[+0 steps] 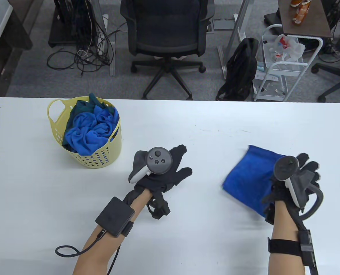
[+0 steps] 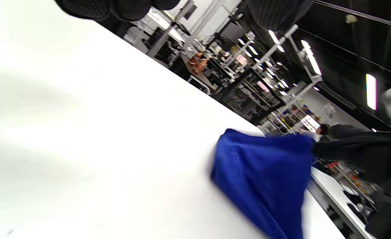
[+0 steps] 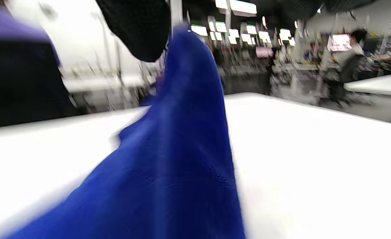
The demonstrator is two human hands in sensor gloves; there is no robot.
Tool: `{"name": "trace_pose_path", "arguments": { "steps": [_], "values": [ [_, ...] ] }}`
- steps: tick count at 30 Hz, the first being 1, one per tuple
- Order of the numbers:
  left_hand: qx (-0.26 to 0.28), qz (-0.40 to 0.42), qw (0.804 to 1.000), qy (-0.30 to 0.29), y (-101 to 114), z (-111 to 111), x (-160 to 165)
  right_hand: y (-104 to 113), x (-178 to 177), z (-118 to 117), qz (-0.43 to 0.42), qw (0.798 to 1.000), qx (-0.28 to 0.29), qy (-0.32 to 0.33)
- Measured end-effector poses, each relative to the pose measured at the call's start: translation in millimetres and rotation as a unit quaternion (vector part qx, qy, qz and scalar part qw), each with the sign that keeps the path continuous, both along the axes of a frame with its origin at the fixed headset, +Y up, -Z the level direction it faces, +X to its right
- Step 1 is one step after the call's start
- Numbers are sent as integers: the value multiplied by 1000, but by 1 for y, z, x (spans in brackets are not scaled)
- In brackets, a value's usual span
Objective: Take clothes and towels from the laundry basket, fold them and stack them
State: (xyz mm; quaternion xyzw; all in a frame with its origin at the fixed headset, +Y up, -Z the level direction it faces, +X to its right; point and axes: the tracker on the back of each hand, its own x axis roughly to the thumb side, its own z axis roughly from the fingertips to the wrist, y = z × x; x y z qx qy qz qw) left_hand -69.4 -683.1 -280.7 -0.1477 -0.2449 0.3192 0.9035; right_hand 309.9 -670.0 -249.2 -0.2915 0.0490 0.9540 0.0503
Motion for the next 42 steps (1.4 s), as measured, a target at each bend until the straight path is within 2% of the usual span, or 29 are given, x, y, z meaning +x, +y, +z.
{"name": "trace_pose_path", "arguments": {
  "steps": [3,7,10,13,16,19,22,24,28,29,32,34,37,42],
  "values": [
    [19,-22,1000,4,-5,11,-22,-25,-35,2,-13,994,35,100],
    [53,-42,997,27,4,33,-64,-45,-107,6,-39,971,-16,237],
    [87,-65,992,63,23,55,-104,-49,-151,16,-66,952,-17,298],
    [124,-101,978,134,46,73,-153,-49,-184,29,-93,937,-1,337],
    [141,-105,959,223,65,75,-199,-51,-204,38,-116,927,6,358],
    [147,-119,938,289,80,62,-227,-60,-213,44,-129,921,3,367],
    [115,-152,924,332,84,29,-238,-69,-210,46,-119,922,-10,368],
    [83,-188,917,341,81,8,-237,-75,-206,46,-116,923,-12,367],
    [-4,-288,905,313,73,-24,-226,-84,-199,45,-126,924,-27,359],
    [-3,-285,906,313,71,-29,-224,-85,-198,45,-130,925,-28,357],
    [-14,-268,910,316,67,-38,-222,-85,-196,44,-133,925,-23,355],
    [-23,-277,906,320,65,-43,-220,-86,-197,44,-134,924,-20,356],
    [38,-268,894,358,73,-41,-221,-86,-196,44,-136,924,-19,358],
    [31,-268,904,333,78,-36,-221,-86,-192,43,-140,925,-10,353]
  ]
}}
